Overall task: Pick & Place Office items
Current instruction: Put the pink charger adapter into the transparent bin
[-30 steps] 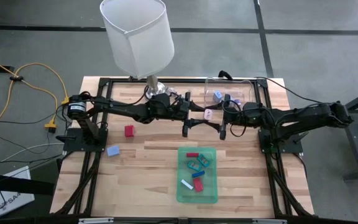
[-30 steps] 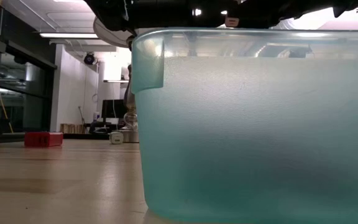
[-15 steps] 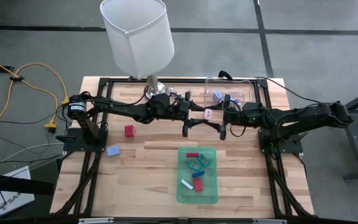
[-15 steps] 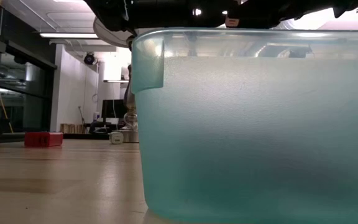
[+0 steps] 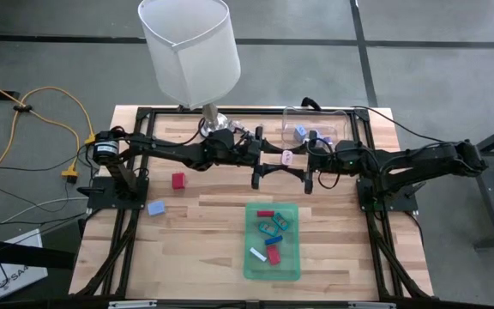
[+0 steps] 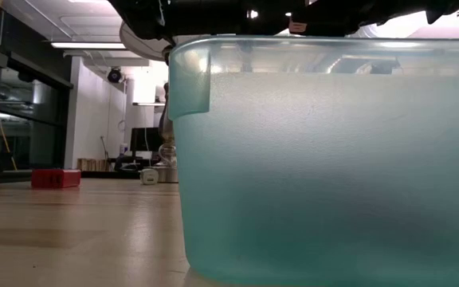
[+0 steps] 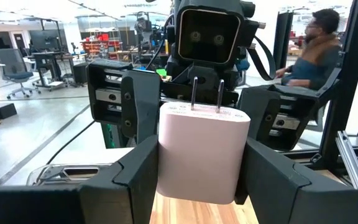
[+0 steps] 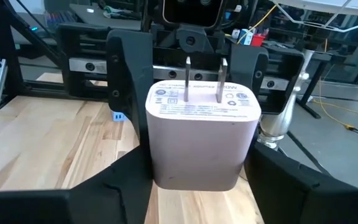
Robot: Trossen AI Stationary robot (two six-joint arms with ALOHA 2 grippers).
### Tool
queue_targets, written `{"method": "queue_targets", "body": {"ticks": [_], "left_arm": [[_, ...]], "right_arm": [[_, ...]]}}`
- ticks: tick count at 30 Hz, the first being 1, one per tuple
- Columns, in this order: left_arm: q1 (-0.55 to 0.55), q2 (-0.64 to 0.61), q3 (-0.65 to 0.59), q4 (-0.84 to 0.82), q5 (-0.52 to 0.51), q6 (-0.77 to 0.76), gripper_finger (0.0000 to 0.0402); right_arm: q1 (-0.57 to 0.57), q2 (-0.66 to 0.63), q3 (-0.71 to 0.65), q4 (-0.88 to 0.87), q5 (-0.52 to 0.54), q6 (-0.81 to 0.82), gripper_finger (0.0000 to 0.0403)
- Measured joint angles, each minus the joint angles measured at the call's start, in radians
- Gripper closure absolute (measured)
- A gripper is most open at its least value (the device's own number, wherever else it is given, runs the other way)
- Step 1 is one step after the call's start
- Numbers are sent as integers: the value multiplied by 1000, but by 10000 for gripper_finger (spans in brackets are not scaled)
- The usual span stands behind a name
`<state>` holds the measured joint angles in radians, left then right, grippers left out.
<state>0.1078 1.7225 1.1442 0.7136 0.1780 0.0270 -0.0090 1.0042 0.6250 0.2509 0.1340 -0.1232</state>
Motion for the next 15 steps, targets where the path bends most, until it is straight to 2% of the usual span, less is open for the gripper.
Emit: {"method": "queue_targets", "body": {"ticks": [10, 15], "left_arm": [[0, -1, 0, 1, 0, 4, 212], [0, -1, 0, 0, 0, 1, 193]], "right_arm": [[0, 0, 0, 6, 1, 0, 191], [0, 0, 0, 6, 1, -4, 191]]}}
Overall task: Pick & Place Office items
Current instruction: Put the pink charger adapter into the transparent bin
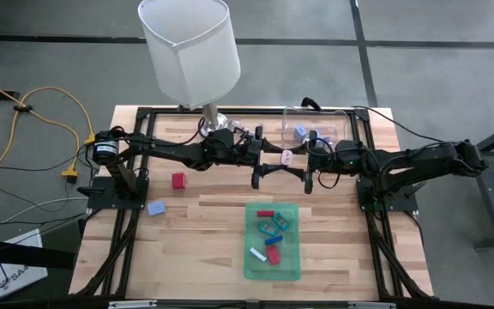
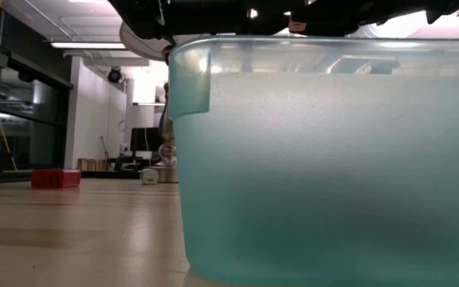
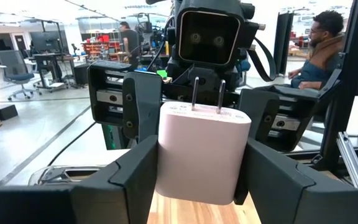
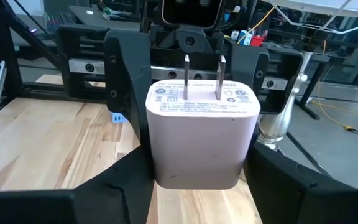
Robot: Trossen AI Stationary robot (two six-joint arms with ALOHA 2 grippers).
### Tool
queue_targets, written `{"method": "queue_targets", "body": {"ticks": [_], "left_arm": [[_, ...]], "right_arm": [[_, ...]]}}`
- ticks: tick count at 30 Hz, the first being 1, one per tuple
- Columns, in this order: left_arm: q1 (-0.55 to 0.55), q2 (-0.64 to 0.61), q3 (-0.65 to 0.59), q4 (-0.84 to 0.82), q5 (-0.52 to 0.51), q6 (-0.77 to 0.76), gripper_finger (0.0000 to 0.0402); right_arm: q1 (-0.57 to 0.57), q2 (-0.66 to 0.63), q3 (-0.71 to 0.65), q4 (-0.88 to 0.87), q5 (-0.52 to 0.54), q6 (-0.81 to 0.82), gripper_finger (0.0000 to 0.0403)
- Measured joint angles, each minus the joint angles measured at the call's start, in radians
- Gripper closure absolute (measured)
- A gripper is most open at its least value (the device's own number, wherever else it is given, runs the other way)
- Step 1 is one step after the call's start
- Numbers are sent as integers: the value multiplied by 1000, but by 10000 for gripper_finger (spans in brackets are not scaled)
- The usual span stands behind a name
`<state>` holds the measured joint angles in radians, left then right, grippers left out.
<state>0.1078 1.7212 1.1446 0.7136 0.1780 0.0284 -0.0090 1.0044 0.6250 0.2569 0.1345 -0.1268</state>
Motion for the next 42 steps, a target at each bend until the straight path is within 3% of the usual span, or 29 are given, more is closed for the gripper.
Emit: {"method": "queue_targets", "body": {"ticks": [18, 25, 42], "left_arm": [[0, 0, 1, -2, 15, -24, 173], [24, 0, 1, -5, 89, -79, 173], [26, 0, 2, -51, 124, -21, 172]], "right_arm": [[0, 0, 0, -2, -2, 0, 192], [0, 1, 0, -7, -5, 23, 192], [0, 1, -1, -22, -10, 26, 192]]}}
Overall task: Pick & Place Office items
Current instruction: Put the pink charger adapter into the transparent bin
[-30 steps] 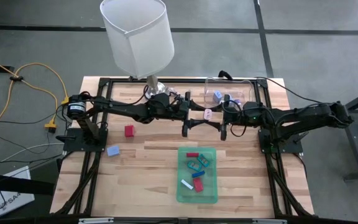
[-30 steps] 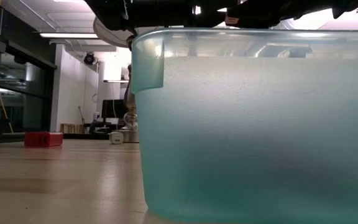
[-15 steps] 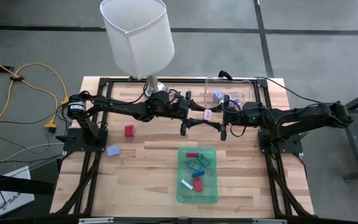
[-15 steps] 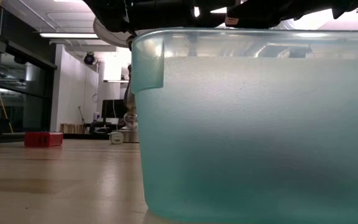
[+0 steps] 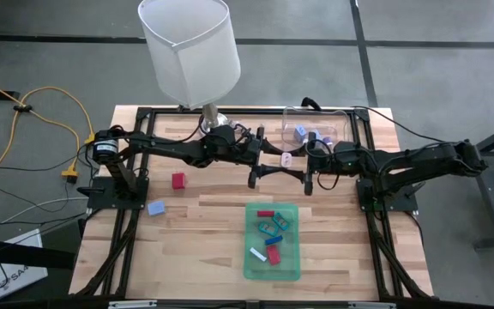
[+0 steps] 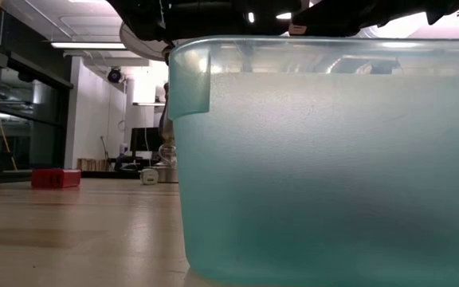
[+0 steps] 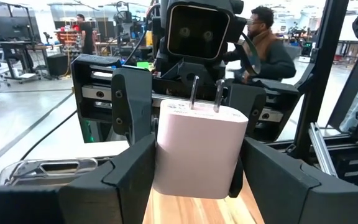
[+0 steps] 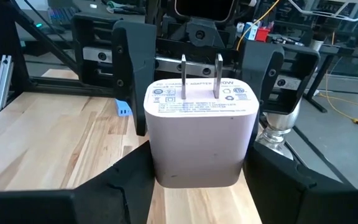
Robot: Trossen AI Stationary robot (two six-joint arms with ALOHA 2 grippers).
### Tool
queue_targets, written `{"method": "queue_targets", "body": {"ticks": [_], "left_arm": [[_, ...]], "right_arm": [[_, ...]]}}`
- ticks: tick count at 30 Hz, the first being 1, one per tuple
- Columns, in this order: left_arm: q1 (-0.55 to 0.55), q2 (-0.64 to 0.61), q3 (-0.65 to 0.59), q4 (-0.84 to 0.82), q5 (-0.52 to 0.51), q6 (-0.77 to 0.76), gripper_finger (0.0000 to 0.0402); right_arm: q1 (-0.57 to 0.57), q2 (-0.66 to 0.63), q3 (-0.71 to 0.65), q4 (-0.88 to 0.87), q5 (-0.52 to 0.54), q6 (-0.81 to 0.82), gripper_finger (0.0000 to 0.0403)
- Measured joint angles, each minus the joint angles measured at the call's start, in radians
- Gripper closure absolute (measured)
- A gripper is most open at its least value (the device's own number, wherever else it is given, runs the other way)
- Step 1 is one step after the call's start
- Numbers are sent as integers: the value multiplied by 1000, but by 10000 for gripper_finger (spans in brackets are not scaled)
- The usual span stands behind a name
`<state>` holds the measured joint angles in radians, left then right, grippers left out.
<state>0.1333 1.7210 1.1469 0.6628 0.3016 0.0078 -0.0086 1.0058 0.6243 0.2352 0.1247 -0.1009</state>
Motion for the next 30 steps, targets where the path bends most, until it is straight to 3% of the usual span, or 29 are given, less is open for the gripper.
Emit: {"method": "queue_targets", "body": {"ticks": [30], "left_arm": [[0, 0, -2, 16, 11, 4, 172]], "right_arm": [[0, -2, 0, 2, 0, 0, 192]]}}
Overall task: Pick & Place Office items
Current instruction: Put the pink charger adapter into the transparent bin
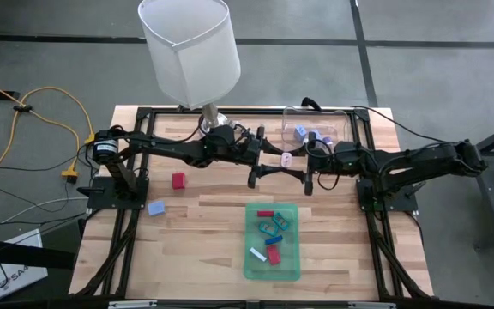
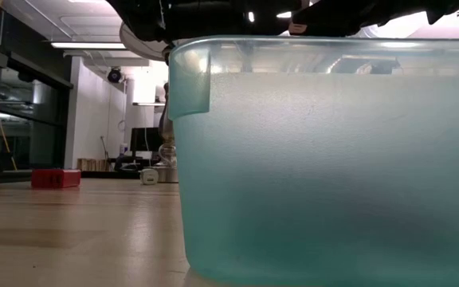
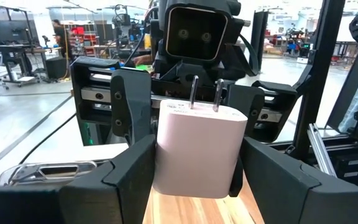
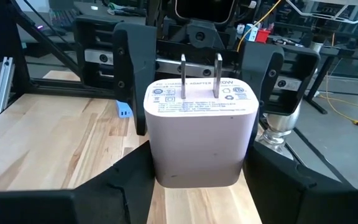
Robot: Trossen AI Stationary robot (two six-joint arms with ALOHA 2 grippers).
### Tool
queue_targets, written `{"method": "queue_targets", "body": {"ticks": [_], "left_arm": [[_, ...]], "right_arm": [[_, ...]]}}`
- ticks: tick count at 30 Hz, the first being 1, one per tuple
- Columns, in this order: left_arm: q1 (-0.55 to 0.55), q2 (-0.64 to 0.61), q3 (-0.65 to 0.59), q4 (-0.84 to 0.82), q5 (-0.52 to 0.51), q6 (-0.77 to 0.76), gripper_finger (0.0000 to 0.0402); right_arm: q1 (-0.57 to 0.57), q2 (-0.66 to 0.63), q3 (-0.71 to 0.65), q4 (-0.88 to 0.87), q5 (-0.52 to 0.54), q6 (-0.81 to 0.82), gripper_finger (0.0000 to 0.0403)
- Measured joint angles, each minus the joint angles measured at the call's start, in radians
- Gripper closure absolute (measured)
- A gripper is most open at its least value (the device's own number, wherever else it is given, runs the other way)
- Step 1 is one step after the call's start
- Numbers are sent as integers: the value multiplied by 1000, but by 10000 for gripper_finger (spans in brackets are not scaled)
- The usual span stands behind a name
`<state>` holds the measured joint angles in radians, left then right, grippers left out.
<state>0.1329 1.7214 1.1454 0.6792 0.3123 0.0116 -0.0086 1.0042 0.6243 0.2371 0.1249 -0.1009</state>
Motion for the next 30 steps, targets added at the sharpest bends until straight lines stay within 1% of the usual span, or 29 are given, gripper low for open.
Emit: {"method": "queue_targets", "body": {"ticks": [6, 15, 26, 30], "left_arm": [[0, 0, 0, 2, 2, 0, 169], [0, 1, 0, 6, 7, 11, 127], [2, 2, -1, 1, -3, -5, 124], [2, 2, -1, 6, -3, -11, 124]], "right_arm": [[0, 0, 0, 0, 0, 0, 192], [0, 0, 0, 0, 5, 2, 192], [1, 0, 1, -23, 3, 29, 192], [17, 0, 2, -22, 8, 29, 193]]}}
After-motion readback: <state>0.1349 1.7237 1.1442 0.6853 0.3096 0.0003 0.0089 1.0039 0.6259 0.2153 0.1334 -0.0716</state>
